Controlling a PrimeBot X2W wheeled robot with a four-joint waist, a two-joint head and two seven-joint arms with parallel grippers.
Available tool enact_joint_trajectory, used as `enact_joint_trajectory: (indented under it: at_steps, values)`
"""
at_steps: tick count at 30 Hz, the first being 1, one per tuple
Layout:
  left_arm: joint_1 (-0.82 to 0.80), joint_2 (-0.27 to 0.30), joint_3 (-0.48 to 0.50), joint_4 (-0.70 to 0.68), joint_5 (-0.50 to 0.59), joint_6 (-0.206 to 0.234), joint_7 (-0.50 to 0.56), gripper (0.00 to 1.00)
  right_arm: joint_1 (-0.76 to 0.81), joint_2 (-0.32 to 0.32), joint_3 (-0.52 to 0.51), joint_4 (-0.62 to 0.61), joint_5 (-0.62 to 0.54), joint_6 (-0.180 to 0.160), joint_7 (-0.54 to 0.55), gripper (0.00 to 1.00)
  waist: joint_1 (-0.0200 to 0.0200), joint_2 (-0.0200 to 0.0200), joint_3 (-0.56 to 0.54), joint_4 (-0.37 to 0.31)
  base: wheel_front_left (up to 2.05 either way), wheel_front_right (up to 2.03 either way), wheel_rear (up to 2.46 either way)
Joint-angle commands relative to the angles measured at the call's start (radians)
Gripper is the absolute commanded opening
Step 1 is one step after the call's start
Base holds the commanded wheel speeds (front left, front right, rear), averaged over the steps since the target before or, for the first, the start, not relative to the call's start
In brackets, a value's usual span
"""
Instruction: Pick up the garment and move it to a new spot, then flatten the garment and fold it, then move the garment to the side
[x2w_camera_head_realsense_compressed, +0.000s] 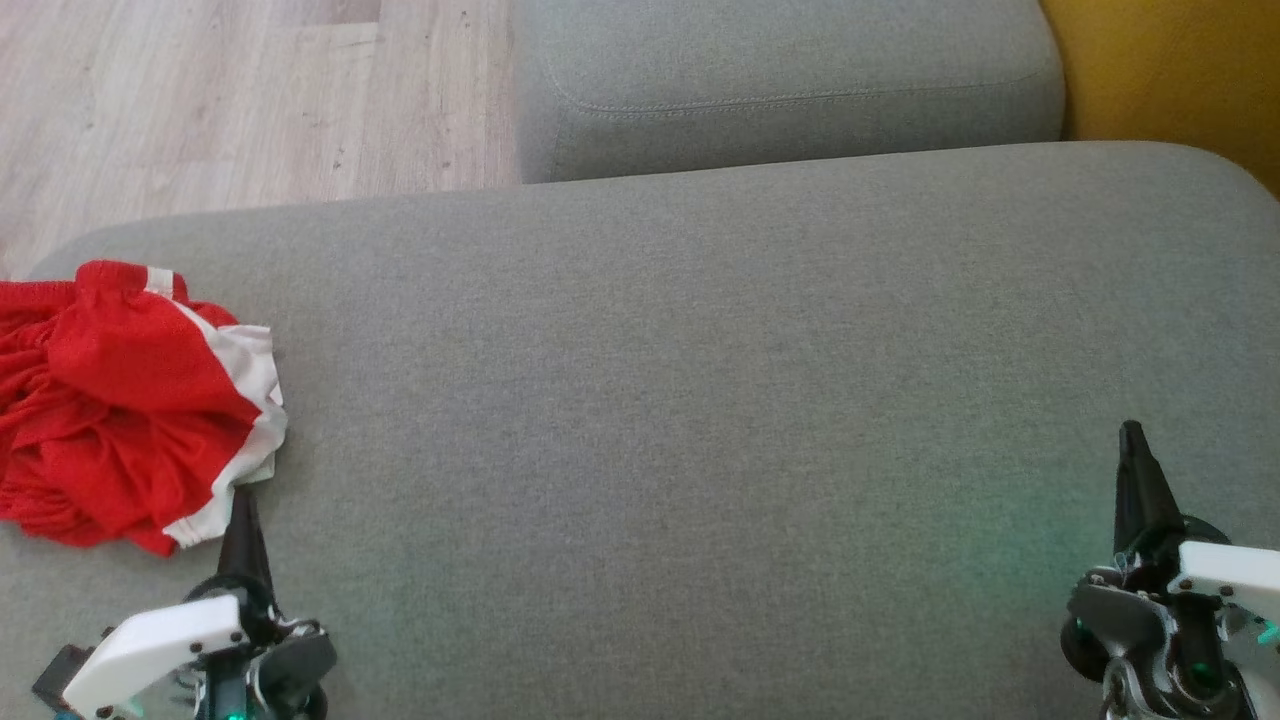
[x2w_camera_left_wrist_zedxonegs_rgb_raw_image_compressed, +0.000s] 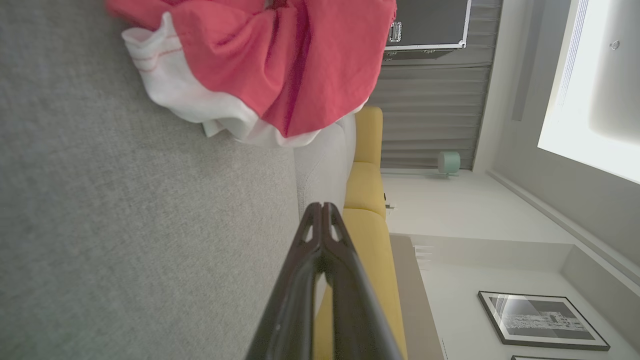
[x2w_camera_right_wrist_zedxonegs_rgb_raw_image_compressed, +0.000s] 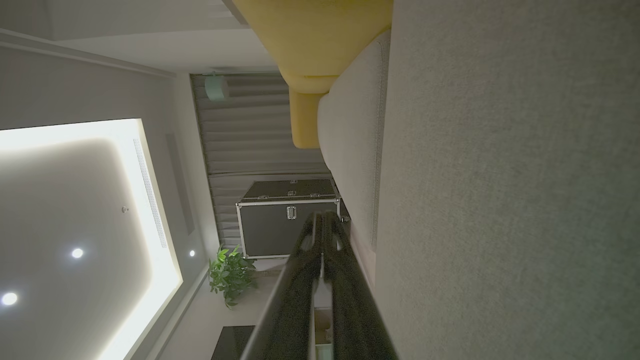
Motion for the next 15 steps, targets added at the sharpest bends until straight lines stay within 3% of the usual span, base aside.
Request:
enact_joint_trajectory:
  at_steps: [1, 2, 6, 15]
  values:
    - [-0.052, 0.005, 0.035, -0.028, 0.009, -0.006, 0.003, 0.0, -0.054, -0.005, 0.023, -0.032, -0.003, -0.001, 0.006, 0.0, 0.0, -0.0001, 0.0, 0.0, 0.0, 0.0, 0.0]
    - [0.001, 0.0, -0.001, 0.004, 0.0, 0.001, 0.0, 1.0, 0.001, 0.0, 0.0, 0.004, 0.0, 0.0, 0.0, 1.0, 0.0, -0.0001, 0.0, 0.0, 0.0, 0.0, 0.0]
    - [0.03, -0.003, -0.01, 0.057, 0.0, 0.001, -0.002, 1.0, 0.032, 0.004, 0.004, 0.058, 0.0, 0.0, 0.0, 1.0, 0.0, -0.0001, 0.0, 0.0, 0.0, 0.0, 0.0]
    - [0.036, -0.002, -0.023, 0.044, 0.03, 0.001, -0.025, 1.0, 0.031, 0.0, 0.041, 0.053, -0.027, 0.0, -0.025, 1.0, 0.0, -0.0001, -0.007, 0.0, 0.0, 0.0, 0.0]
